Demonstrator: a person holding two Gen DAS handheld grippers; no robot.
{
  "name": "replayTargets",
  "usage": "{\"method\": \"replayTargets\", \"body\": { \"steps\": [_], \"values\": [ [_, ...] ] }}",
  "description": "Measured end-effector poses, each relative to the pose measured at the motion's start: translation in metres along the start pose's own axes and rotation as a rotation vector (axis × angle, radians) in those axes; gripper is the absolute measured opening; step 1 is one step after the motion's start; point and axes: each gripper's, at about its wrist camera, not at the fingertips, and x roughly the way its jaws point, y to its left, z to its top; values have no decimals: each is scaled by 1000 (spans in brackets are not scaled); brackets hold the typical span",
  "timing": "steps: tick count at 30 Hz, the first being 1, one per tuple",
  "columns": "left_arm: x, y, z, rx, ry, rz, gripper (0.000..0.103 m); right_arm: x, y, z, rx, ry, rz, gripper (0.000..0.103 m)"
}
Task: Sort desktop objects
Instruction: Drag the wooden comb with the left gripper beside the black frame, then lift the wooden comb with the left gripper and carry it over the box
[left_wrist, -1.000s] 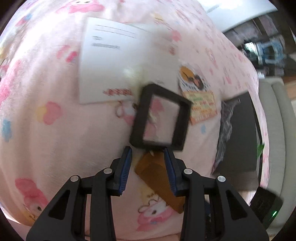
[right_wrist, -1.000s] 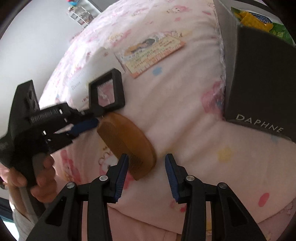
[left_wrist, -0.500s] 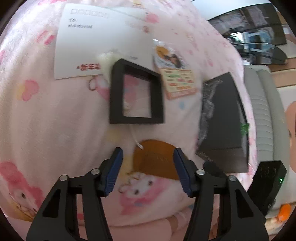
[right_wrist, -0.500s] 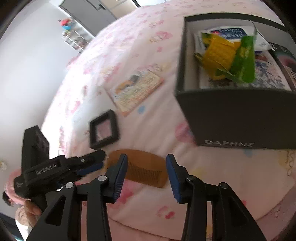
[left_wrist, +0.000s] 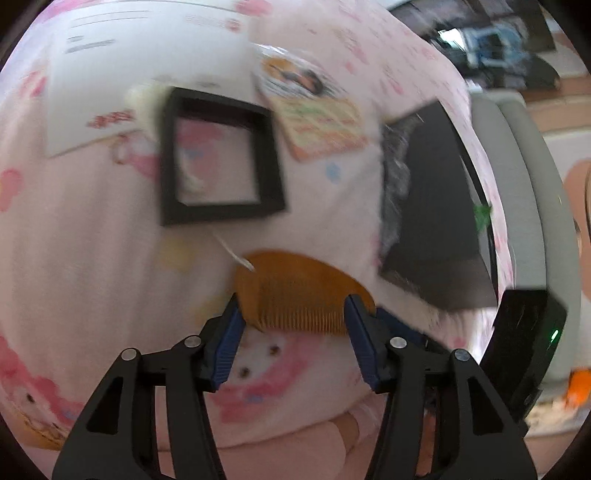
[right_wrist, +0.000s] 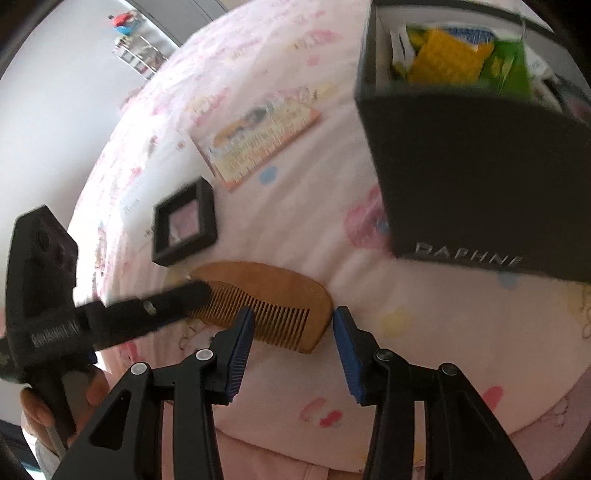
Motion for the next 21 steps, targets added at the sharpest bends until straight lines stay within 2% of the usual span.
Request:
{"method": "replayTargets", "body": {
  "steps": [3,8,9,10,13,16,21],
  "values": [
    [2,1,4,-35,-21,26,55,-8,-3,1,8,-40,-11,41],
    [-9,23,12,-157,-106,68,51,2,-20,-1,52,8,-53,41],
    [-8,21,12,-147,-105,74,47,7,-21,-2,60,25,-41,41],
    [-6,18,12,-132,-101,79,35,9,-21,-2,62,33,-33,41],
    [-1,10,10,-85,-88,96,21,15,-18,-2,45,43,-15,41],
    [4,2,9,-38,-76,112,19,15,-18,-2,40,34,-2,41],
    [10,-10,7,23,-59,130,19,3,-27,1,73,-12,-49,41]
  ]
}}
